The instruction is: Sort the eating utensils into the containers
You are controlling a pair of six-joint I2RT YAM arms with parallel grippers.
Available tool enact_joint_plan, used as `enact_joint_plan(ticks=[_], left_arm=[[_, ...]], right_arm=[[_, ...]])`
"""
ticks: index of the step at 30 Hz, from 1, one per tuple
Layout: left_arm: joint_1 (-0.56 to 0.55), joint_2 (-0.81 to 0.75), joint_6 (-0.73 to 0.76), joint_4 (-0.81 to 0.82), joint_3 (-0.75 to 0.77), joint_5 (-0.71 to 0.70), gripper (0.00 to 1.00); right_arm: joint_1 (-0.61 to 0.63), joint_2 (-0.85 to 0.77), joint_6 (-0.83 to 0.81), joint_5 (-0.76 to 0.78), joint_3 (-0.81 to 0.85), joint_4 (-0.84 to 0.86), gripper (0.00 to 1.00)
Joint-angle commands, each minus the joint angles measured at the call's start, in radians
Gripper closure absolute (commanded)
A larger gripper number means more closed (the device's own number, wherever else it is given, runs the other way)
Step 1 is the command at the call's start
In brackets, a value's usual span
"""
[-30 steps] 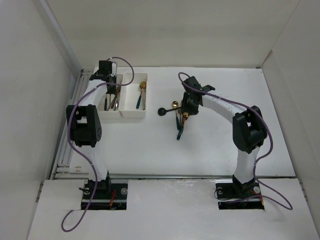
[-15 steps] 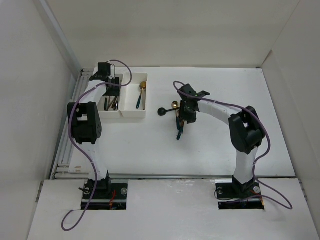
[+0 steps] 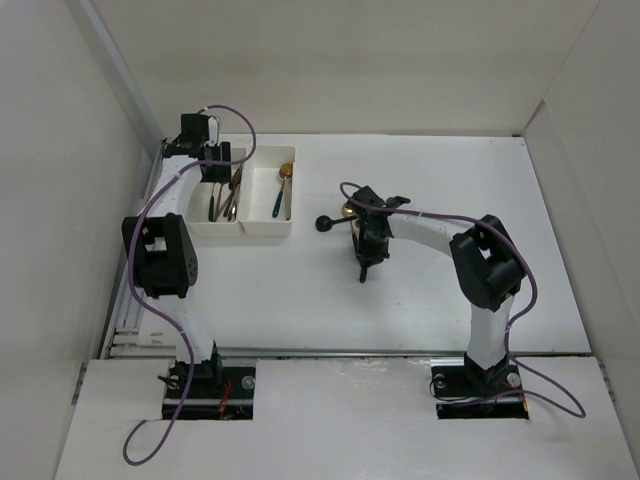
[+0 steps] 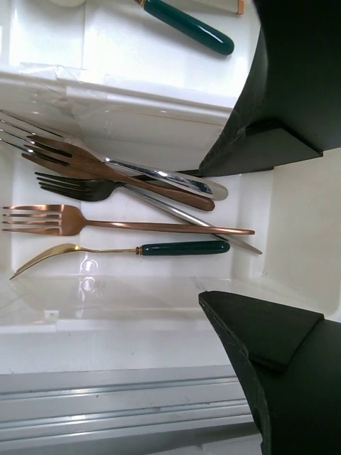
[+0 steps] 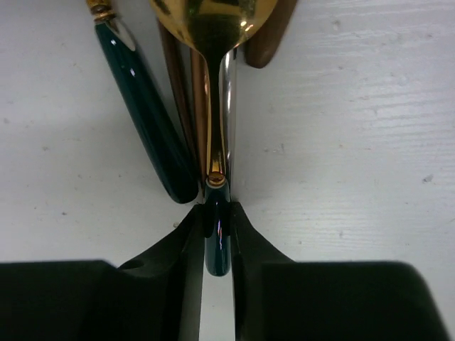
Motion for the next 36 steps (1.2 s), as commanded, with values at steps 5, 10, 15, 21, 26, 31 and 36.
enact_joint_plan(ticks=[5,10,15,21,26,31,36], left_arm=[[0.006,-0.082,0.011,-0.041,0.038,0.018,0.37],[0.006,-0.104,0.022,-0.059,0.029,0.008,0.36],[0.006,-0.104,0.022,-0.088,0.08,0.017,0.36],[0.006,-0.104,0.022,-0.088,0.089,0.017,0.36],[0.026,-0.113,-0.01,-0.074,0.089,-0.026,0.35],[0.036,-0.136,-0.035,-0.065,0.046,-0.086,0.35],[0.036,-0.199,-0.035,-0.044,-0.018,-0.077,0.35]], right_arm=[[0.005,0.008,0.057,0.02,-0.041,0.022,0.99],[0.005,-0.103,0.048,0.094,-0.041,-0.055,1.0],[0.03,-0.191,0.048,0.162,0.015,-0.141,1.0],[0.069,-0.201,-0.077,0.225,0.219,-0.211,1.0],[0.069,0.032,-0.228,0.099,0.66,-0.13,1.0],[0.069,0.363,-0.239,-0.025,1.184,-0.034,1.0],[0.069,0.389,-0.15,-0.148,1.04,0.334,1.0]])
